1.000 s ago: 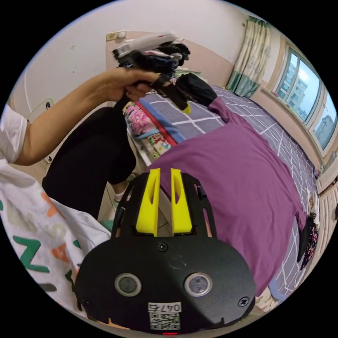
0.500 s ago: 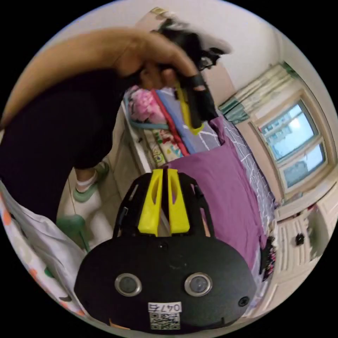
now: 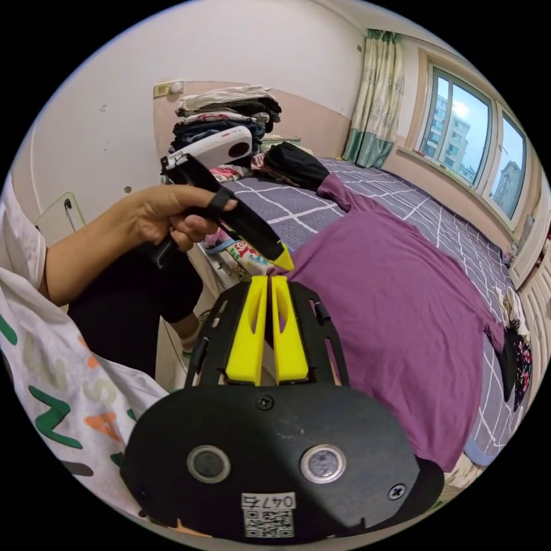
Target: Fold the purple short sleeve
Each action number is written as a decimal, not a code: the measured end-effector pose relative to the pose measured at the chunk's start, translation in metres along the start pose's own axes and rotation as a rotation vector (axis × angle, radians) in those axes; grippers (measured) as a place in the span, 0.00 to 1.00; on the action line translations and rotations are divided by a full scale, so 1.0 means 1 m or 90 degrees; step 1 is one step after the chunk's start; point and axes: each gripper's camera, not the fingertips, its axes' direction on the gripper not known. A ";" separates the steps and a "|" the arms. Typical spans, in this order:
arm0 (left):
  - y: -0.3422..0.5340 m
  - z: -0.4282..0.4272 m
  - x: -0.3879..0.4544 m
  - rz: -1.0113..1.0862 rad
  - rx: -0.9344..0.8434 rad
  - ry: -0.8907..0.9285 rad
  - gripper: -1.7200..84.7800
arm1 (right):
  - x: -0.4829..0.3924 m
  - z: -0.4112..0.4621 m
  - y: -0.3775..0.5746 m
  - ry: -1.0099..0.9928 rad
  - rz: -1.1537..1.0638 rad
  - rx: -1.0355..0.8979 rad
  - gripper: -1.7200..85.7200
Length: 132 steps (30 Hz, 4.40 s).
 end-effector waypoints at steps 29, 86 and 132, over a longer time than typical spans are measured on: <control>0.027 -0.037 0.046 -0.045 0.109 -0.369 0.06 | -0.088 0.141 0.084 0.230 -0.247 -0.091 0.10; -0.058 -0.010 0.040 -0.041 0.047 -0.309 0.01 | -0.079 0.134 0.068 0.170 -0.175 -0.083 0.07; -0.367 -0.072 -0.207 -0.432 0.167 -0.357 0.05 | -0.002 -0.074 -0.086 -0.029 0.013 -0.030 0.02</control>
